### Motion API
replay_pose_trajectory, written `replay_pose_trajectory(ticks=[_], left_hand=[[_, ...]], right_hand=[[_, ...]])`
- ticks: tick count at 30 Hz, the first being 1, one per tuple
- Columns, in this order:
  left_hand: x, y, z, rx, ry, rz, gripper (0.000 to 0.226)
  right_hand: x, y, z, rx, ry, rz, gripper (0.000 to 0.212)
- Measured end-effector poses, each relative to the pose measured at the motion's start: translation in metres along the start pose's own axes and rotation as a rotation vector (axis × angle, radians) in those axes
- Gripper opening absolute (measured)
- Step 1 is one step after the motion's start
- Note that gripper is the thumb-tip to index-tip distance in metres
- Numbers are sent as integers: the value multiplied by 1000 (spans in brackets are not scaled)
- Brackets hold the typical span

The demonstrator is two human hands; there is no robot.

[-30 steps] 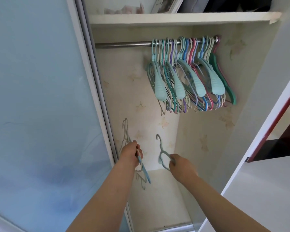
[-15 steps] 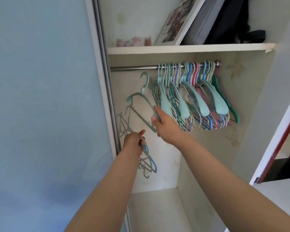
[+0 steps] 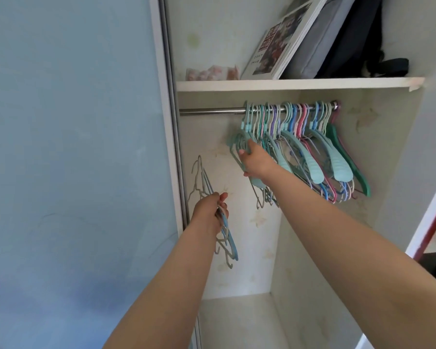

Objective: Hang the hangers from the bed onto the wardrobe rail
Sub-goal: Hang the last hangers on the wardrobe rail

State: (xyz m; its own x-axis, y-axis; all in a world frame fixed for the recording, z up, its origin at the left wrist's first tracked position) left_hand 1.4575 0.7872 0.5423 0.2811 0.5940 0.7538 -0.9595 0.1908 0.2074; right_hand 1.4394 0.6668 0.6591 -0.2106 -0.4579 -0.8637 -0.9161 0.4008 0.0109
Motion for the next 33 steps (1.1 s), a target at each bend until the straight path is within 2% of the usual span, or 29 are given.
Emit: replay_pose_trajectory(ticks=[4, 8, 11, 12, 13, 14, 16, 17, 18, 21, 25, 29, 33], left_hand=[[2, 6, 2, -17, 15, 23, 13], [-4, 9, -1, -25, 28, 31, 16], [-12, 6, -1, -48, 63, 36, 15], [-14, 7, 0, -52, 82, 38, 16], [-17, 8, 2, -60, 103, 42, 16], [-18, 10, 3, -65, 113, 47, 13], [-22, 14, 5, -52, 100, 59, 12], [-24, 15, 4, -47, 72, 72, 15], [-27, 14, 3, -50, 30, 92, 17], [-34, 13, 1, -64, -71, 132, 16], [-41, 16, -5, -75, -173, 166, 8], [-48, 15, -16, 5, -246, 194, 9], [-58, 12, -26, 87, -197, 178, 11]], right_hand=[[18, 3, -4, 27, -80, 62, 56], [42, 35, -8, 262, 313, 39, 61], [59, 80, -1, 494, 489, -49, 59], [67, 89, 7, 462, 539, -19, 61], [78, 94, 17, 325, 568, 60, 70], [90, 98, 28, 88, 526, 181, 81], [109, 108, 48, -401, 258, 411, 91], [116, 111, 53, -526, 161, 463, 90], [121, 112, 54, -566, 83, 488, 88], [139, 106, 56, -540, -96, 549, 72], [161, 99, 58, -438, -194, 619, 47], [172, 100, 65, -350, -327, 617, 55], [180, 98, 61, -203, -365, 534, 46]])
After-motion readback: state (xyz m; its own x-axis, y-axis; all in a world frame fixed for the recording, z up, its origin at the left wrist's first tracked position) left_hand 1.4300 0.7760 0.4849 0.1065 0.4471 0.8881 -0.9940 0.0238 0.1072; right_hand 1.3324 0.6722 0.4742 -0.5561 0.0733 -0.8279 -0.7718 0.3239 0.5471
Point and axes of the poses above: each hand's wrist, its own y-axis away from the middle knuckle, its own z-axis out of the palm, x = y × z, the point moved 3 cm from there along -y, towards the middle knuckle, and after that the axes turned 13 degrees about z, right-handed, at the moved point
